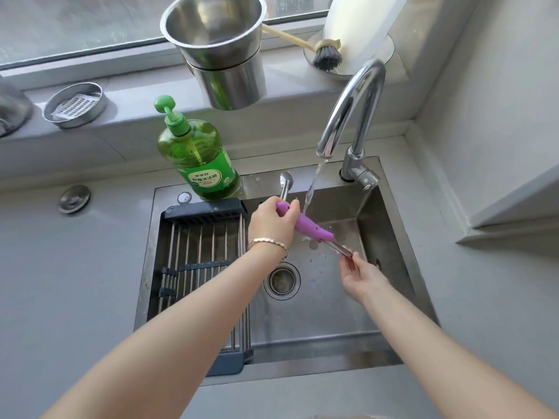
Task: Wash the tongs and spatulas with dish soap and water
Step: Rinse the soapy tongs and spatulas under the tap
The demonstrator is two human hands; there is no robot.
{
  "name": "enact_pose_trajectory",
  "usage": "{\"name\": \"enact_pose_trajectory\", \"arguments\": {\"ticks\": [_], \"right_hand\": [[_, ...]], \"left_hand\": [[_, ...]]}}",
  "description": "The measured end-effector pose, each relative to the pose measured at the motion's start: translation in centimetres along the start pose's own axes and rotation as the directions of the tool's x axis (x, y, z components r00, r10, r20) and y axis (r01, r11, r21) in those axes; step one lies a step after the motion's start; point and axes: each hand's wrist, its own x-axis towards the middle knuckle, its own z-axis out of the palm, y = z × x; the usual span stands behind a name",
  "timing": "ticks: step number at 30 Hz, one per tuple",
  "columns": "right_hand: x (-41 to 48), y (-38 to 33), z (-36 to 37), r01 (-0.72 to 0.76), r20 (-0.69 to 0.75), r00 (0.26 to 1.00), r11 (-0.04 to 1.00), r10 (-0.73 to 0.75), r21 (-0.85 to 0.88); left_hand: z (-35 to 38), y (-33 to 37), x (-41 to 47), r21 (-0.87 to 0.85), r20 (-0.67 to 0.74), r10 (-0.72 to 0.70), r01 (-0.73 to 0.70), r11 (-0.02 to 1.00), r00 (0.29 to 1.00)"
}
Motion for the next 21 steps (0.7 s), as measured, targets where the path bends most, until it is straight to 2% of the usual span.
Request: {"name": "enact_pose_trajectory", "arguments": {"ticks": [3,6,8,16,19,21], "right_hand": [[0.2,0.0,-0.2,-0.005,0.004,1.000,1.000,0.005,-0.012],[0.5,-0.3,-0.5,-0.007,0.003,1.000,1.000,0.007,0.016],[0.6,-0.6,-0.8,-0.012,-0.013,1.000,1.000,0.013,0.016],[0.1,-0.8,-2.0,-0.044,-0.079,0.996,0.999,0.046,0.032],[0.1,-1.4,-2.3,-0.055,-0.064,0.996,0.998,0.056,0.020],[0.0,-1.6,-2.2,-0.042,-0.036,0.998,0.999,0.041,-0.030]], "left_hand": [[-0.4,-0.3,0.2,0.010,0.104,0.006,-0.008,1.000,0.995],[-0.4,-0.6,-0.2,-0.080,0.248,0.015,0.005,0.997,0.969],[-0.2,-0.4,-0.3,-0.107,0.256,0.043,-0.015,0.994,0.966],[1.6,2.3,-1.0,0.136,0.211,0.099,-0.129,0.982,0.973],[1.4,2.8,-0.8,0.348,0.276,0.142,-0.237,0.907,0.951],[0.5,2.5,-0.5,0.424,0.334,0.090,-0.235,0.875,0.938]]}}
